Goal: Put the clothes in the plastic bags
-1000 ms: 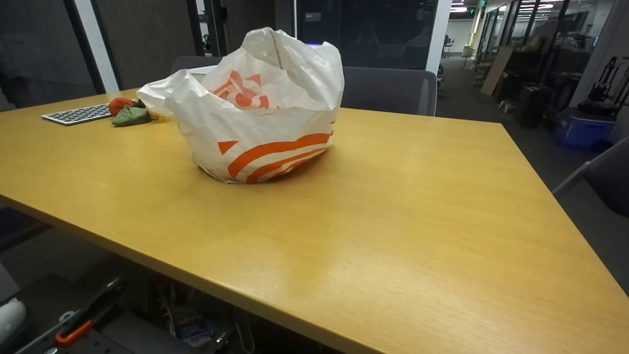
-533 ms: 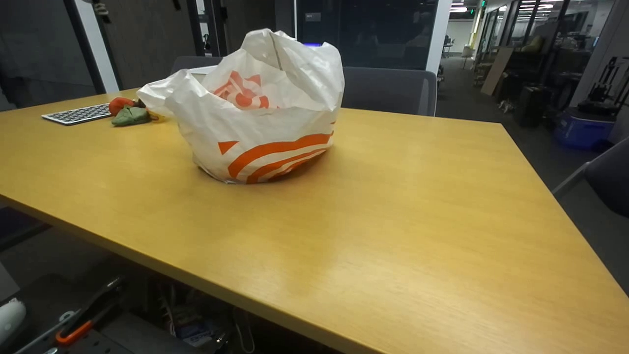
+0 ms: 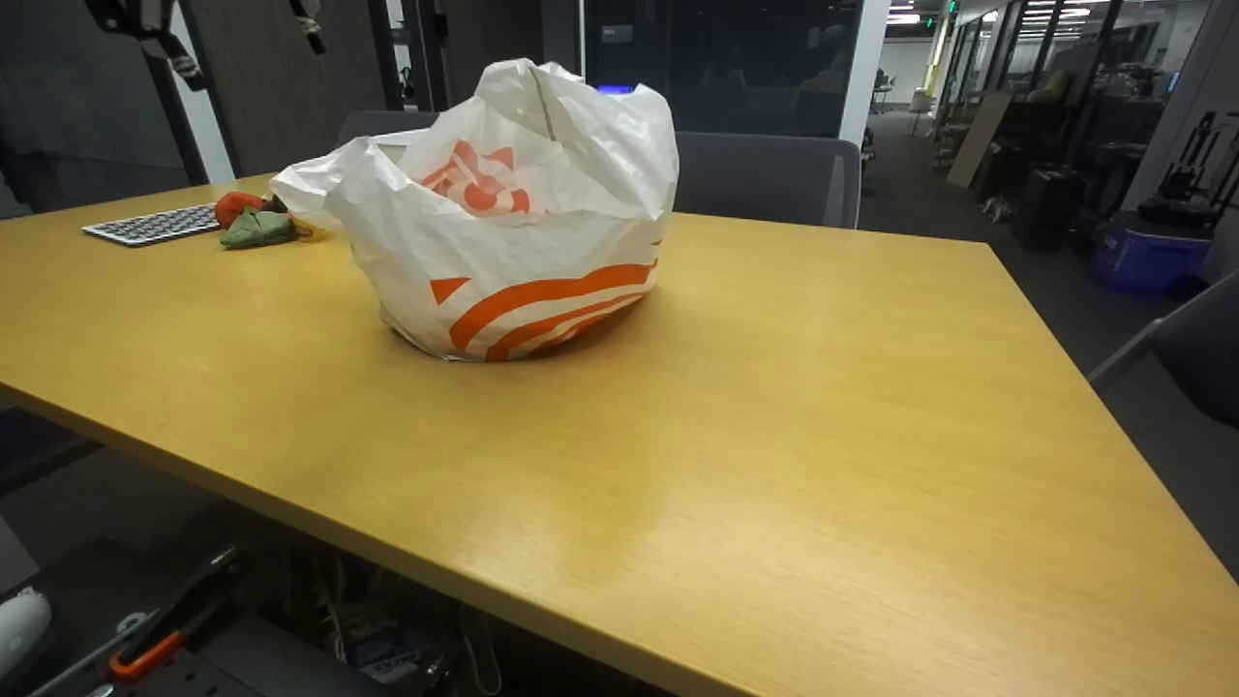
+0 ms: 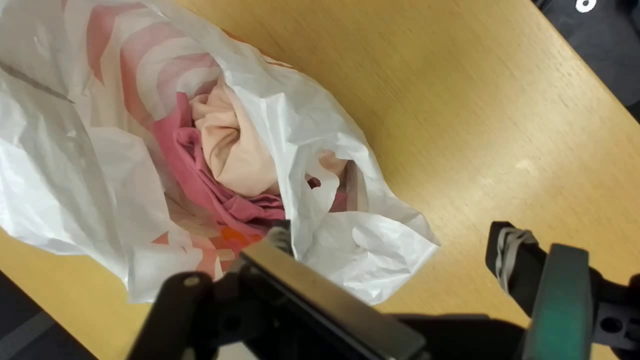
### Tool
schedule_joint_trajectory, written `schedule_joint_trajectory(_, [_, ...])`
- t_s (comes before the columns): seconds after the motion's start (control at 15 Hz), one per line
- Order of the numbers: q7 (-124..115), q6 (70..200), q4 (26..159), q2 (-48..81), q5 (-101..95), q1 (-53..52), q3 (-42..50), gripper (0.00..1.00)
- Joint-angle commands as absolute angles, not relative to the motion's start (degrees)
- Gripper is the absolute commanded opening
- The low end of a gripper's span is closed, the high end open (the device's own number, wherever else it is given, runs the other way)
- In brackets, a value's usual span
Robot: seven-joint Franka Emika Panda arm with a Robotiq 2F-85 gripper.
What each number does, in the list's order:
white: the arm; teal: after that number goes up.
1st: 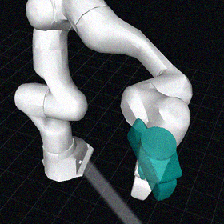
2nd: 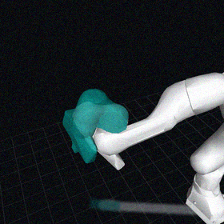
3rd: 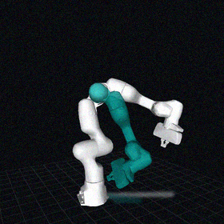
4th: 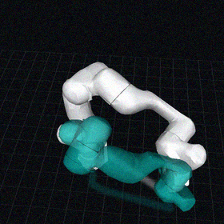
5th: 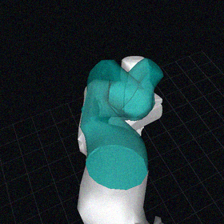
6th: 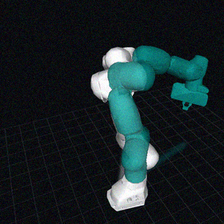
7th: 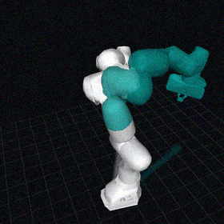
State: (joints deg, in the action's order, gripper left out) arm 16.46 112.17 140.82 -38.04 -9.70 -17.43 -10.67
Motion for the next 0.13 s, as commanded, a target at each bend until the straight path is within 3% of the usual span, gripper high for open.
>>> schedule_joint_trajectory(0.0, [15.77,112.11,140.71,-37.99,-9.81,-17.63,-10.85,1.00])
schedule_joint_trajectory(0.07, [15.48,112.20,140.76,-38.02,-9.82,-17.62,-10.96,1.00])
